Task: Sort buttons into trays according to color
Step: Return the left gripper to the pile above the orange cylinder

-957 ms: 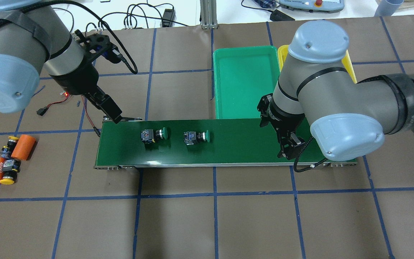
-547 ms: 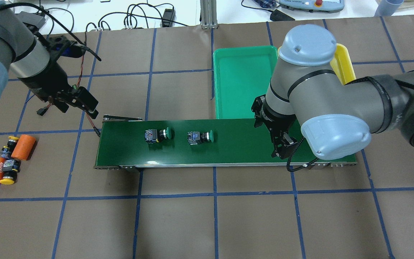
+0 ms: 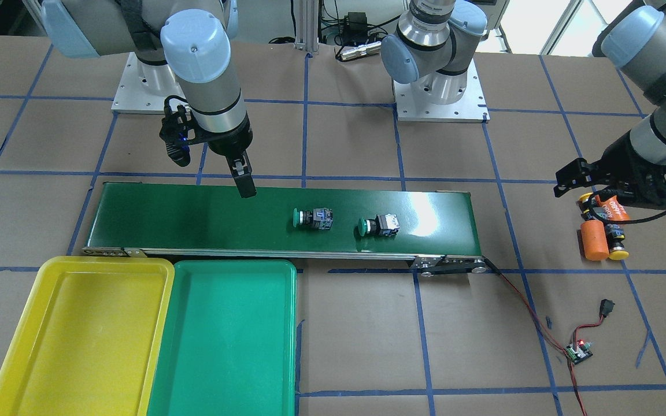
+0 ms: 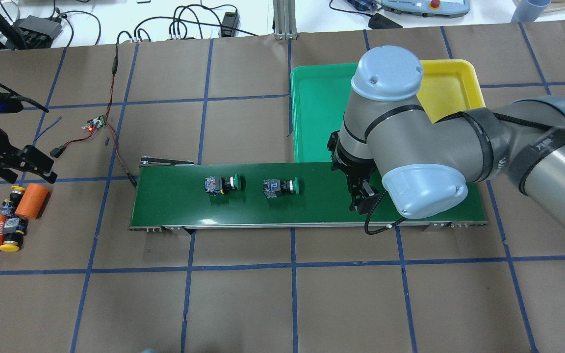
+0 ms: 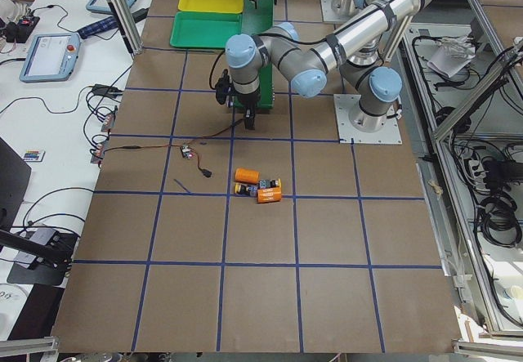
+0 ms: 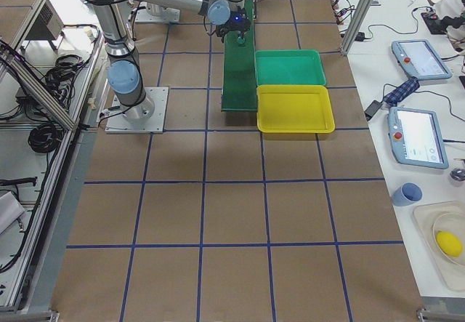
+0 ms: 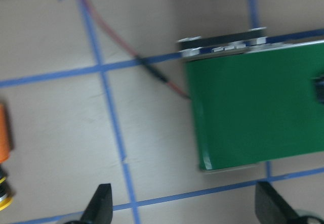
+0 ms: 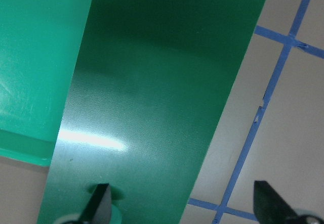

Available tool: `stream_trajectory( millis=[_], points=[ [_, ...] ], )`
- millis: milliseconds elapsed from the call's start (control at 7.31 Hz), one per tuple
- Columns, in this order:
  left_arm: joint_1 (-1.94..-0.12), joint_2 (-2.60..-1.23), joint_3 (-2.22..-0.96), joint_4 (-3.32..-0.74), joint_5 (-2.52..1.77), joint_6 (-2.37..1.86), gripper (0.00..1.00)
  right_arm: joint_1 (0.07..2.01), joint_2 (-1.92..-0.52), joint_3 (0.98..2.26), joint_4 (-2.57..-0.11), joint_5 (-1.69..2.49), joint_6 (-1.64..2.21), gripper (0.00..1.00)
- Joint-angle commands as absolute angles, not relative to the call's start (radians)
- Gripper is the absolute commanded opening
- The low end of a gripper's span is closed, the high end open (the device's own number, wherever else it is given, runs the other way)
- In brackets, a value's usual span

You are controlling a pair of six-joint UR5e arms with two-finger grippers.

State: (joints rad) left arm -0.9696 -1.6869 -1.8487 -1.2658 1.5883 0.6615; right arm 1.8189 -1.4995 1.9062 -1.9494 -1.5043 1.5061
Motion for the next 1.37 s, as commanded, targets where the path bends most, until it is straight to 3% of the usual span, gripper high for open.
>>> stream_trajectory(
  millis=[0,410,1231],
  points=[
    [-0.872,-1.809,-1.864,-1.084,1.588,0.763,1.00,1.818,-1.489,1.898,-1.945,-1.502,1.502,1.00],
    [-0.844,-1.939,-1.864,-0.988,1.589,0.899,1.00,1.787,-1.489,1.901,-1.962,-1.505,1.522,1.00],
    [-0.847,-2.014,-1.874,-0.959,1.651,0.896,0.96,1.763,-1.442,1.911,-1.983,-1.491,1.643,1.00]
  ],
)
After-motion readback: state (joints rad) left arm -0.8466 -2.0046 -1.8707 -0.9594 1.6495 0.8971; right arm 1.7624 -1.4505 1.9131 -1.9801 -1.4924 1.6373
